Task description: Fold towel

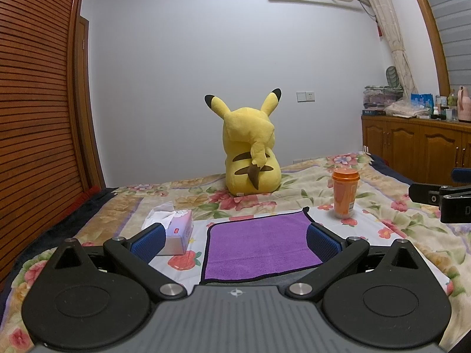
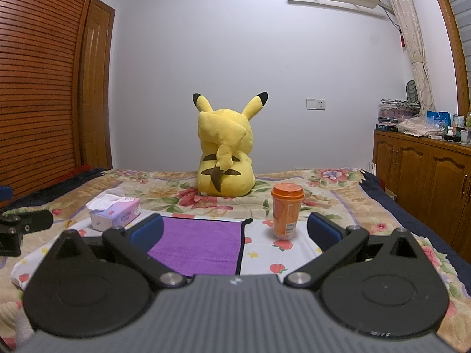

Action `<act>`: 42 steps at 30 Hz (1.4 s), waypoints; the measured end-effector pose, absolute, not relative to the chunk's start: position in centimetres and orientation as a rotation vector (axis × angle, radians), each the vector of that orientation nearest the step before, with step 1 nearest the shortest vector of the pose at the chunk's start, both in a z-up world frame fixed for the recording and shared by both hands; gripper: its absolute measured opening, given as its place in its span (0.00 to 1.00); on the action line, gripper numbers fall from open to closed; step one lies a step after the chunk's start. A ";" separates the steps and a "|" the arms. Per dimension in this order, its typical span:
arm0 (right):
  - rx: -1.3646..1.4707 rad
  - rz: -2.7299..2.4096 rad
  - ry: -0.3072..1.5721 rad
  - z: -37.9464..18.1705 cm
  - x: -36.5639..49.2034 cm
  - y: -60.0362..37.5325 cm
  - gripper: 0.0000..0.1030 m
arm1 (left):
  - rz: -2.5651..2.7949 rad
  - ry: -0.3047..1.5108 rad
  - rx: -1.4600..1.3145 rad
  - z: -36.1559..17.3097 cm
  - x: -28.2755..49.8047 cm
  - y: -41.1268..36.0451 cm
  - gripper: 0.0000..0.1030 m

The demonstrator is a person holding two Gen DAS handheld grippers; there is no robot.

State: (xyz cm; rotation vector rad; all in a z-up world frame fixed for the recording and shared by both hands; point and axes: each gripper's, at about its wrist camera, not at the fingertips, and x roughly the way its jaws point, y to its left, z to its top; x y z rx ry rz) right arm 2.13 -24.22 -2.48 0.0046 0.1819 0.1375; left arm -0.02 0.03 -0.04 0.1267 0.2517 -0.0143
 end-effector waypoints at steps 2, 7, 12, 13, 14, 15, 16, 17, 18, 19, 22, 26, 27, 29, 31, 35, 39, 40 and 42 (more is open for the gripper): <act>0.005 0.137 0.182 -2.5 2.1 -24.2 1.00 | -0.014 0.252 0.127 0.0 0.0 0.0 1.00; 0.005 0.138 0.182 -2.5 2.2 -24.2 1.00 | -0.015 0.252 0.128 -0.1 0.0 0.1 1.00; 0.004 0.138 0.182 -2.5 2.1 -24.2 1.00 | -0.014 0.252 0.129 0.0 0.0 0.0 1.00; 0.004 0.139 0.183 -2.5 2.1 -24.2 1.00 | -0.014 0.252 0.129 0.0 0.0 0.0 1.00; 0.004 0.139 0.183 -2.5 2.1 -24.2 1.00 | -0.014 0.252 0.129 0.0 0.0 0.0 1.00; 0.003 0.139 0.183 -2.5 2.1 -24.1 1.00 | -0.014 0.253 0.129 0.0 0.0 0.1 1.00; 0.003 0.139 0.184 -2.5 2.1 -24.1 1.00 | -0.014 0.255 0.129 -0.1 0.0 0.1 1.00; 0.003 0.139 0.184 -2.5 2.1 -24.1 1.00 | -0.014 0.256 0.129 -0.3 0.0 0.2 1.00; 0.003 0.139 0.184 -2.5 2.1 -24.1 1.00 | -0.015 0.257 0.129 -0.7 0.2 0.2 1.00; 0.003 0.140 0.184 -2.4 2.1 -24.0 1.00 | -0.015 0.257 0.129 -0.7 0.2 0.2 1.00; 0.003 0.140 0.185 -2.5 2.2 -24.2 1.00 | -0.015 0.257 0.130 -1.0 0.3 0.1 1.00; 0.003 0.140 0.186 -2.5 2.2 -24.2 1.00 | -0.015 0.259 0.131 -0.9 0.1 -0.1 1.00; 0.003 0.140 0.187 -2.5 2.4 -24.3 1.00 | -0.015 0.260 0.131 -0.9 0.1 -0.1 1.00; 0.003 0.141 0.187 -2.7 2.5 -24.1 1.00 | -0.016 0.263 0.131 -1.0 0.1 0.0 1.00; 0.001 0.142 0.193 -2.8 2.3 -24.0 1.00 | -0.017 0.280 0.133 -1.2 0.5 0.1 1.00; -0.009 0.144 0.223 -3.1 3.0 -23.9 1.00 | -0.013 0.324 0.141 -2.0 0.7 0.1 1.00; -0.022 0.150 0.259 -3.3 3.6 -23.5 1.00 | -0.013 0.374 0.137 -2.2 1.4 0.3 1.00; -0.027 0.153 0.267 -3.5 3.8 -23.3 1.00 | -0.011 0.383 0.138 -2.3 1.5 0.4 1.00; -0.037 0.159 0.278 -3.5 4.0 -23.0 1.00 | -0.012 0.401 0.138 -2.5 1.9 0.4 1.00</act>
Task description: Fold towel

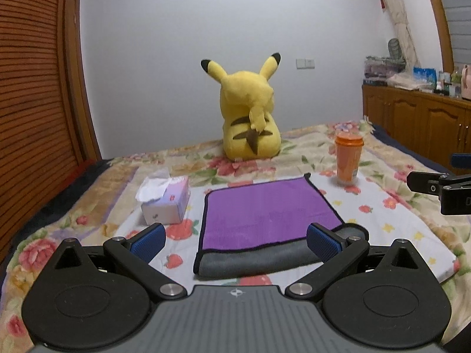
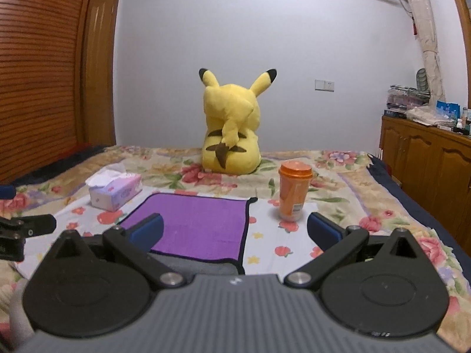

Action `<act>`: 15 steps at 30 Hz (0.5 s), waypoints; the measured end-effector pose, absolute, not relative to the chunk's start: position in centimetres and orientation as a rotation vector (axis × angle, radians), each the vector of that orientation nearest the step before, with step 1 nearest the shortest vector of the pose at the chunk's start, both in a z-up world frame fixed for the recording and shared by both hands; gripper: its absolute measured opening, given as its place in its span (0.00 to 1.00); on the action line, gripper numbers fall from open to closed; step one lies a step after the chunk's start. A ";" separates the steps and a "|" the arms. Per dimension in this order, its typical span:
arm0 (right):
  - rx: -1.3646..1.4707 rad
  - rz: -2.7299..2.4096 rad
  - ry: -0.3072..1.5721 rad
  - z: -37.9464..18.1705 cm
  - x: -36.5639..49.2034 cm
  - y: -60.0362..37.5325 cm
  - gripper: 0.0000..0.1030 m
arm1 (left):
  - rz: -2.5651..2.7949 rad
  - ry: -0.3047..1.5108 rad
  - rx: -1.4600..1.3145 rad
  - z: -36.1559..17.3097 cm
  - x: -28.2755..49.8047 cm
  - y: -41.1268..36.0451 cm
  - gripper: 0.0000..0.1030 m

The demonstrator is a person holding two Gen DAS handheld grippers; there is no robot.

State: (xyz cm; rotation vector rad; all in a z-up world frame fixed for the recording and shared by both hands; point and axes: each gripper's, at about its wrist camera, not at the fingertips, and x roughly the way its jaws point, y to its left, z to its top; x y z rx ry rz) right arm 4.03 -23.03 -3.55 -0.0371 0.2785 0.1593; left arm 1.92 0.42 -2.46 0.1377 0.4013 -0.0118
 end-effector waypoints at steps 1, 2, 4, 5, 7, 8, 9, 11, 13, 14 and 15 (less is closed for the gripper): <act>-0.042 0.164 0.285 -3.6 4.2 -22.9 1.00 | -0.012 0.410 0.137 -2.5 2.0 0.6 1.00; -0.046 0.167 0.288 -3.7 4.2 -22.8 1.00 | -0.011 0.419 0.138 -2.6 2.3 0.5 1.00; -0.053 0.175 0.297 -3.8 4.5 -22.7 1.00 | -0.012 0.430 0.139 -2.8 2.8 0.6 1.00; -0.055 0.179 0.302 -3.8 4.6 -22.7 1.00 | -0.011 0.435 0.141 -2.9 3.0 0.6 1.00; -0.058 0.186 0.314 -4.0 5.0 -22.6 1.00 | -0.009 0.448 0.145 -3.1 3.4 0.7 1.00; -0.058 0.189 0.321 -4.0 5.2 -22.5 1.00 | -0.007 0.458 0.149 -3.2 3.6 0.6 1.00; -0.055 0.192 0.326 -4.1 5.4 -22.6 1.00 | -0.006 0.469 0.150 -3.4 3.8 0.7 1.00; -0.050 0.197 0.338 -4.2 5.8 -22.6 1.00 | -0.007 0.482 0.152 -3.5 4.4 0.7 1.00; -0.046 0.201 0.349 -4.4 6.3 -22.6 1.00 | -0.007 0.489 0.158 -3.8 4.7 0.8 1.00; -0.042 0.204 0.357 -4.5 6.6 -22.6 1.00 | -0.007 0.493 0.162 -3.9 5.0 0.9 1.00; -0.040 0.205 0.361 -4.7 6.9 -22.6 1.00 | -0.006 0.498 0.165 -4.0 5.3 0.9 1.00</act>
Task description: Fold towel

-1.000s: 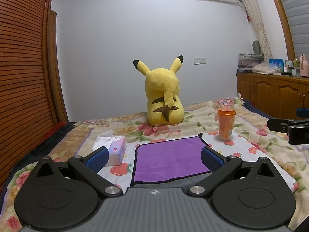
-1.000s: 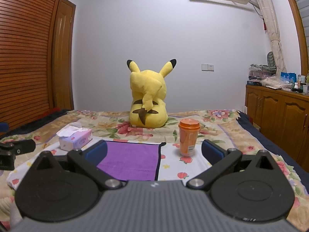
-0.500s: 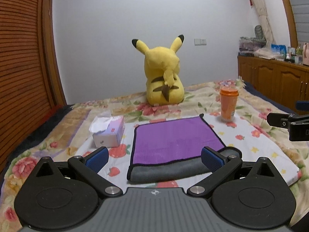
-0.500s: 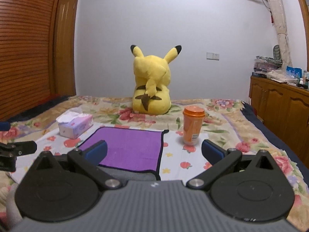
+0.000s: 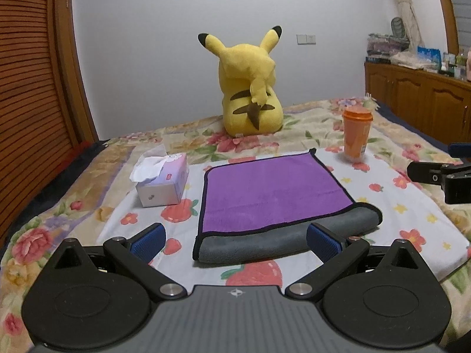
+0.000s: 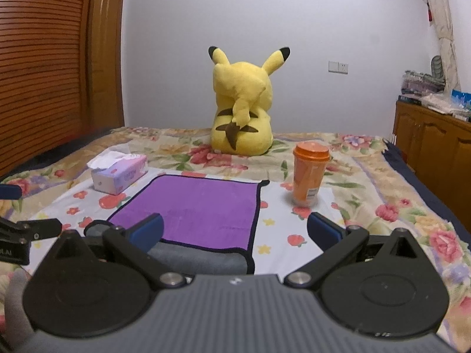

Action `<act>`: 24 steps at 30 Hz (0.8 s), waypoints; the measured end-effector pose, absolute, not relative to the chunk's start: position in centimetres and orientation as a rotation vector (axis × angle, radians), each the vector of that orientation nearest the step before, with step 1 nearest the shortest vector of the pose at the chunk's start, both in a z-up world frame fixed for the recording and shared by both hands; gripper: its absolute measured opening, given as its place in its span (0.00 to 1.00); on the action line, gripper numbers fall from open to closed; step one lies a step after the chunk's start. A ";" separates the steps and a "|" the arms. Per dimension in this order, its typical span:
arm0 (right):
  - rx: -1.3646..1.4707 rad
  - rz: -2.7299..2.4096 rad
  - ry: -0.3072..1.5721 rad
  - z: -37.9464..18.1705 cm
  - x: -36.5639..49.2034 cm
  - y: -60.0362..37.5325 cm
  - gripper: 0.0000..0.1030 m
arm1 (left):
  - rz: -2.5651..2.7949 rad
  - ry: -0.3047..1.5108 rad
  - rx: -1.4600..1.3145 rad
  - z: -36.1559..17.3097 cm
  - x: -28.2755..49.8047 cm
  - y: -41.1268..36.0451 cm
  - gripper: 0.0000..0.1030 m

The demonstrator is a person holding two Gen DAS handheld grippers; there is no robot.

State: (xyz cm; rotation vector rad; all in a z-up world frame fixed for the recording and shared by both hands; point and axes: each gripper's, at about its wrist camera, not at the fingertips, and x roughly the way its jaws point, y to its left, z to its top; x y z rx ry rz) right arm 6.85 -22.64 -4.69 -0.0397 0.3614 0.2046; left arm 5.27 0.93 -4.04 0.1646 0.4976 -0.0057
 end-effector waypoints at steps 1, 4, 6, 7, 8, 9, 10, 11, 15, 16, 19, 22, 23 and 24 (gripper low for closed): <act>-0.040 0.204 0.368 -4.8 7.1 -22.6 1.00 | -0.005 0.501 0.166 -4.2 5.5 1.0 1.00; -0.035 0.208 0.383 -5.1 7.8 -22.6 1.00 | 0.000 0.515 0.165 -4.5 6.5 1.4 1.00; -0.032 0.212 0.393 -5.2 8.3 -22.6 1.00 | 0.005 0.521 0.159 -4.6 7.0 1.6 1.00; -0.033 0.215 0.397 -5.3 8.5 -22.5 1.00 | 0.007 0.525 0.155 -4.7 7.4 1.7 1.00; -0.034 0.218 0.401 -5.4 8.7 -22.5 1.00 | 0.008 0.528 0.151 -4.8 7.6 1.9 1.00; -0.036 0.221 0.407 -5.5 8.9 -22.4 1.00 | 0.009 0.532 0.148 -4.8 7.9 2.0 1.00; -0.036 0.226 0.411 -5.6 9.1 -22.4 1.00 | 0.009 0.535 0.147 -4.9 8.2 2.2 1.00; -0.037 0.232 0.416 -5.7 9.3 -22.3 1.00 | 0.010 0.537 0.146 -4.9 8.5 2.3 1.00; -0.042 0.247 0.433 -6.0 10.3 -22.0 1.00 | 0.014 0.550 0.142 -5.3 9.8 2.7 1.00; -0.044 0.249 0.439 -6.2 10.6 -21.9 1.00 | 0.013 0.555 0.140 -5.4 10.2 2.8 1.00; -0.045 0.258 0.461 -6.6 11.5 -21.7 1.00 | 0.009 0.569 0.137 -5.7 11.2 3.2 1.00; -0.044 0.269 0.476 -7.0 12.1 -21.6 1.00 | 0.004 0.582 0.135 -6.1 12.2 3.5 1.00; -0.045 0.271 0.483 -7.1 12.4 -21.5 1.00 | 0.002 0.588 0.133 -6.3 12.5 3.7 1.00; -0.045 0.274 0.489 -7.2 12.6 -21.4 1.00 | 0.000 0.593 0.133 -6.4 12.9 3.9 1.00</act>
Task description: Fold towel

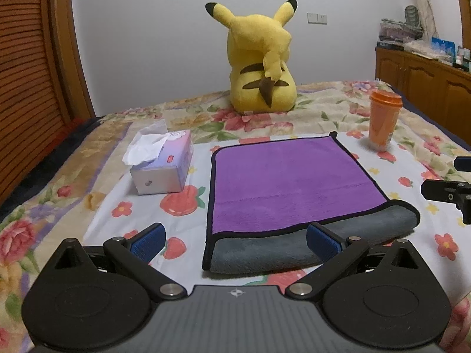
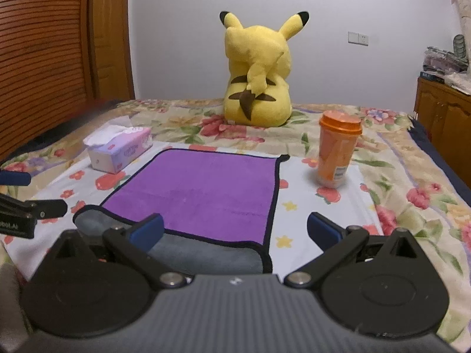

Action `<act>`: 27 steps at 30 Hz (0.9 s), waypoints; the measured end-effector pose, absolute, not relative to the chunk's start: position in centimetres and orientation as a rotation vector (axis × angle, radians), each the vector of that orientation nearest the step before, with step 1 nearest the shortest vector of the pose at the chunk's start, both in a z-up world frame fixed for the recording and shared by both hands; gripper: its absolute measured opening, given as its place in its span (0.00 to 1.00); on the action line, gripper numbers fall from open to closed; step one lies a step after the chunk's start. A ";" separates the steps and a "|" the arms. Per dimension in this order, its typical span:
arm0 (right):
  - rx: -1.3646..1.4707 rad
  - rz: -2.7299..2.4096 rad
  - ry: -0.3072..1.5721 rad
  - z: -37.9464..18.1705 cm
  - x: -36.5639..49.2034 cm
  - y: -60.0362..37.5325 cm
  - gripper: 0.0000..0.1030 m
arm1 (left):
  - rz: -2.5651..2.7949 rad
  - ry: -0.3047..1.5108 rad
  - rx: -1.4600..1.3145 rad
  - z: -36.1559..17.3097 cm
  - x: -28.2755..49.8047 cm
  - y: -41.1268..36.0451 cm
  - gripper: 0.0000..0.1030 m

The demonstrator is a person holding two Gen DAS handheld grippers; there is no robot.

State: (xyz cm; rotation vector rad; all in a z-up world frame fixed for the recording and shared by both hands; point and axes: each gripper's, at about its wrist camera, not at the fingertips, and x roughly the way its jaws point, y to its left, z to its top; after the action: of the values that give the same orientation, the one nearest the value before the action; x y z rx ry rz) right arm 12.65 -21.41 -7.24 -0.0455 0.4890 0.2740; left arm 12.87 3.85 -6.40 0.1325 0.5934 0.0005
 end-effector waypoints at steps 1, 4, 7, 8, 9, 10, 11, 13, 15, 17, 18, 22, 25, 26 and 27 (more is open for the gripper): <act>-0.046 0.277 0.496 -7.4 12.9 -21.3 1.00 | 0.001 0.597 0.133 -6.6 13.2 4.0 1.00; -0.052 0.286 0.510 -7.8 13.6 -21.1 1.00 | -0.006 0.613 0.128 -7.1 14.3 4.4 1.00; -0.052 0.294 0.527 -8.1 14.5 -20.9 1.00 | -0.008 0.631 0.124 -7.6 15.3 4.9 1.00; -0.053 0.297 0.533 -8.3 14.7 -20.9 1.00 | -0.010 0.636 0.118 -7.7 15.5 5.1 1.00; -0.053 0.299 0.538 -8.4 14.9 -20.9 1.00 | -0.011 0.643 0.110 -7.8 15.9 5.4 1.00; -0.054 0.301 0.545 -8.5 15.1 -20.8 1.00 | -0.014 0.650 0.104 -8.0 16.2 5.6 1.00; -0.056 0.303 0.552 -8.7 15.3 -20.8 1.00 | -0.016 0.655 0.099 -8.1 16.4 5.8 1.00; -0.060 0.305 0.565 -9.0 15.7 -20.7 1.00 | -0.019 0.666 0.094 -8.4 17.0 6.1 1.00; -0.063 0.306 0.580 -9.3 16.2 -20.5 1.00 | -0.021 0.680 0.094 -8.7 17.5 6.4 1.00; -0.063 0.307 0.597 -9.7 16.8 -20.5 1.00 | -0.017 0.694 0.097 -9.2 18.1 6.8 1.00; -0.062 0.308 0.604 -9.9 16.9 -20.6 1.00 | -0.017 0.701 0.097 -9.4 18.4 7.0 1.00; -0.054 0.310 0.634 -10.5 17.7 -20.7 1.00 | -0.017 0.739 0.074 -10.2 19.5 7.9 0.95; -0.047 0.313 0.657 -11.0 18.3 -20.7 1.00 | -0.022 0.767 0.055 -10.7 20.1 8.5 0.88; -0.044 0.314 0.663 -11.1 18.5 -20.8 1.00 | -0.021 0.773 0.047 -10.9 20.3 8.8 0.86; -0.042 0.316 0.669 -11.2 18.7 -20.8 1.00 | -0.019 0.779 0.038 -11.0 20.5 9.0 0.86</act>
State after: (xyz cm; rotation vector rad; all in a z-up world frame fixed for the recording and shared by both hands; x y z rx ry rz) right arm 18.68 -20.79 -11.24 -0.0422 0.6690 0.3158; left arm 20.46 9.00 -10.98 0.0384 0.7793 -0.0192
